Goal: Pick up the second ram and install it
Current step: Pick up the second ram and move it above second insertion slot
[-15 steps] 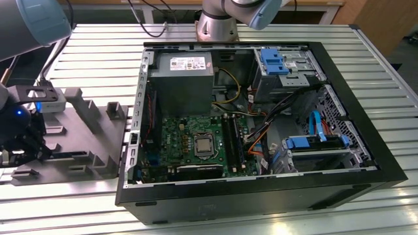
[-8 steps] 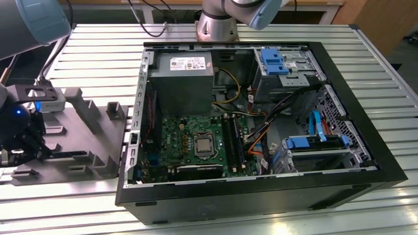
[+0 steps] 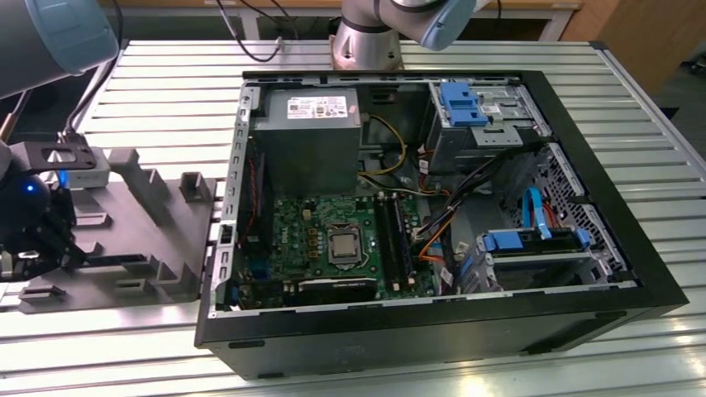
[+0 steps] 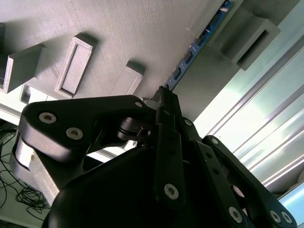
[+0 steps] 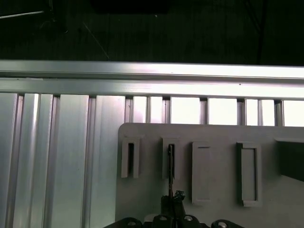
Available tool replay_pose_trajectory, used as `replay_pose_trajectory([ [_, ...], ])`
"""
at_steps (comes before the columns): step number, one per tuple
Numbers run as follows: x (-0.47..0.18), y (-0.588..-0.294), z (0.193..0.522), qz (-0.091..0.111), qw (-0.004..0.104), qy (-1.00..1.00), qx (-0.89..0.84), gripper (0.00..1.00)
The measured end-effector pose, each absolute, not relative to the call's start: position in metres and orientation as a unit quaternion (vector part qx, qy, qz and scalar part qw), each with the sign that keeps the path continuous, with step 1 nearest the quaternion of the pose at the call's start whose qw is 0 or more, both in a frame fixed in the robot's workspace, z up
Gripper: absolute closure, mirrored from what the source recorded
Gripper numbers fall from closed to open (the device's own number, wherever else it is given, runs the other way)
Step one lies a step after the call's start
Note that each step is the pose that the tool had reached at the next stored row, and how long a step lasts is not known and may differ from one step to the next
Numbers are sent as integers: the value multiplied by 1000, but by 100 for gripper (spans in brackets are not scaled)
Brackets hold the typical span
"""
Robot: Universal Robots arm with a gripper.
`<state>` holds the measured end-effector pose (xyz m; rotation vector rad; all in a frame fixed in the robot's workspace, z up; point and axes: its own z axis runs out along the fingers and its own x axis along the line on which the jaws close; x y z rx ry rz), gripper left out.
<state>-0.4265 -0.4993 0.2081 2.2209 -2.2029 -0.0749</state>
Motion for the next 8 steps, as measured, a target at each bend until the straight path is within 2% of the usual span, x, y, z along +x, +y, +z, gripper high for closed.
replay_pose_trajectory([
  [8, -426, -499, 211, -24, 6, -704, 710, 89],
])
